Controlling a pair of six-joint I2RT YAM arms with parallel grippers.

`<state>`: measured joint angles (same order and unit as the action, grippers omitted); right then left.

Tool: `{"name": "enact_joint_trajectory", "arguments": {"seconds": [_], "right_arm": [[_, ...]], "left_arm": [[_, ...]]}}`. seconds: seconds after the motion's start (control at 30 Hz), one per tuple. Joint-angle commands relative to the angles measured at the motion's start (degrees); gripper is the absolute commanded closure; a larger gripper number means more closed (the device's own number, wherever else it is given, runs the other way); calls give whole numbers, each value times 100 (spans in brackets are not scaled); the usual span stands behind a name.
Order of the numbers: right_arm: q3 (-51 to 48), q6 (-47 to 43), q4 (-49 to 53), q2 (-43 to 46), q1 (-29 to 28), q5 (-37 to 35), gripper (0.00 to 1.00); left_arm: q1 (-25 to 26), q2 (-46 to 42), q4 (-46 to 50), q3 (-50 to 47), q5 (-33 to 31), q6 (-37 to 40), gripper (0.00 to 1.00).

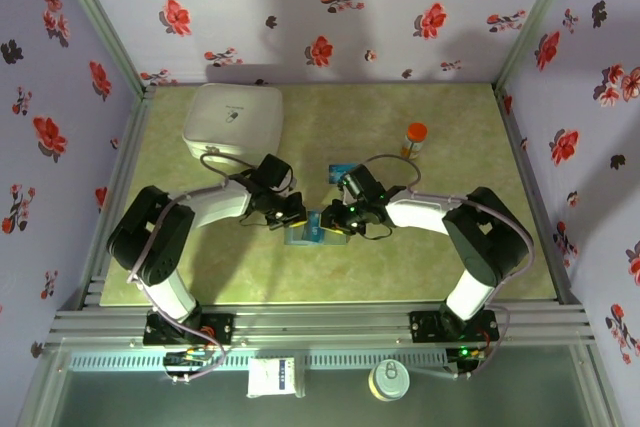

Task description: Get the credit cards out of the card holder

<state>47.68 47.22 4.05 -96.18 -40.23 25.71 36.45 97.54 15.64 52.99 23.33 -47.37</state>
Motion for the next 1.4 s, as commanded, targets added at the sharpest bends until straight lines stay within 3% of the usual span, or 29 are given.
{"name": "enact_joint_trajectory", "arguments": {"seconds": [0.0,0.37,0.9,1.37], "right_arm": [[-57,174,-314,-108,49,186,69],[-57,236,-500,-374,87,295,71],[-204,603,-1318,-436,182,643,82],[-316,134,-543,82,322,224,93]], "left_arm": [[12,116,356,97,-211,267,100],[11,183,449,71,-338,299,100],[12,244,414,88,-281,298,100],[11,187,361,110,-246,284,100]]}}
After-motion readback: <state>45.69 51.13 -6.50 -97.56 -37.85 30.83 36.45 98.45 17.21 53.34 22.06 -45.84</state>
